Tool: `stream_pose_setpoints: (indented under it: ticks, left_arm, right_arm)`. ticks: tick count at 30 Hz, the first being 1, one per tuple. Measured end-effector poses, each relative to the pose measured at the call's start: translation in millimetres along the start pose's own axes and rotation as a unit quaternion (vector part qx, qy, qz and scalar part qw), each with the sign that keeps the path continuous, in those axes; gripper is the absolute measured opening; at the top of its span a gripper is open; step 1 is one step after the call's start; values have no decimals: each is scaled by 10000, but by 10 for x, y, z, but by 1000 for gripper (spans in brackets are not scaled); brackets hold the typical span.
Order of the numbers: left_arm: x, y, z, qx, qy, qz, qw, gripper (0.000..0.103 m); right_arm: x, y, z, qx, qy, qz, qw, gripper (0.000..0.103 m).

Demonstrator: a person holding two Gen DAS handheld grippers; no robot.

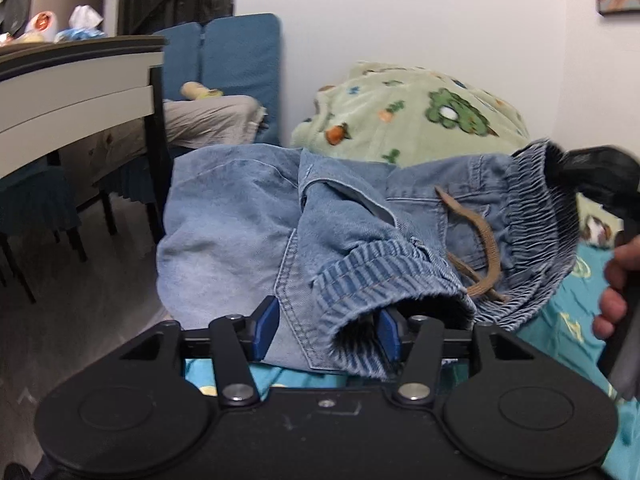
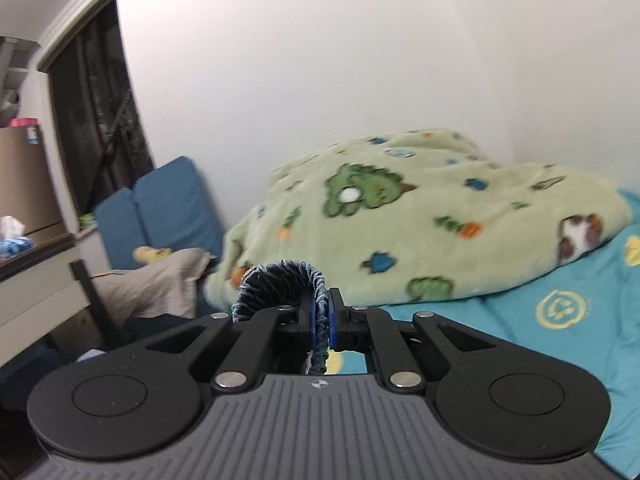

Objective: Fold clothes
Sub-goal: 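Lift both jeans cuffs and carry them toward the waistband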

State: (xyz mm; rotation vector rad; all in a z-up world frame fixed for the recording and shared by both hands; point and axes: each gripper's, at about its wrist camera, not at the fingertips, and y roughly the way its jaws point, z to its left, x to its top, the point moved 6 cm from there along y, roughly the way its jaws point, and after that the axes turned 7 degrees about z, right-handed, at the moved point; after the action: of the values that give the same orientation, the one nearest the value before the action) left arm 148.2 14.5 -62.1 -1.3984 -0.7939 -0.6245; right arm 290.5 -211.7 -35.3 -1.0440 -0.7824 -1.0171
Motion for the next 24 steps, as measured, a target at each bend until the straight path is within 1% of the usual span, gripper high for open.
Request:
stream_pose_setpoints:
  ticks: [2, 4, 7, 9, 11, 13, 14, 15, 17, 20, 22, 24]
  left_arm:
    - [-23, 20, -41, -2, 116, -16, 9999, 49]
    - [-48, 58, -70, 47, 206, 1, 9998, 49]
    - [-63, 103, -78, 112, 271, 11, 9996, 49]
    - [-68, 127, -92, 214, 364, -30, 9991, 49]
    - [-69, 153, -127, 259, 473, -19, 9985, 48]
    - [-85, 140, -179, 165, 539, -61, 9984, 48]
    - [-85, 126, -210, 174, 614, -132, 9979, 48]
    - [-82, 112, -241, 186, 686, -220, 9972, 48]
    - [-77, 106, -292, 197, 780, -341, 9962, 48]
    - [-61, 165, -389, 277, 980, -506, 9935, 48]
    - [-69, 245, -470, 352, 1185, -599, 9905, 48]
    - [-117, 340, -538, 528, 1410, -610, 9867, 47]
  right_arm:
    - [-141, 139, -127, -184, 19, 283, 9994, 6]
    - [-328, 264, -259, -255, 169, 632, 9975, 6]
    - [-483, 371, -391, -352, 323, 898, 9948, 7]
    - [-505, 378, -435, -339, 417, 925, 9943, 7]
    - [-515, 369, -457, -369, 454, 929, 9939, 11]
    - [-519, 363, -480, -420, 456, 925, 9938, 14]
    - [-514, 361, -489, -449, 432, 912, 9939, 18]
    - [-508, 353, -497, -473, 393, 893, 9941, 20]
    - [-470, 357, -526, -443, 321, 839, 9950, 29]
    - [-420, 392, -577, -226, 421, 793, 9957, 36]
    - [-414, 439, -583, -6, 483, 853, 9952, 37]
    - [-435, 481, -559, 73, 449, 961, 9943, 37]
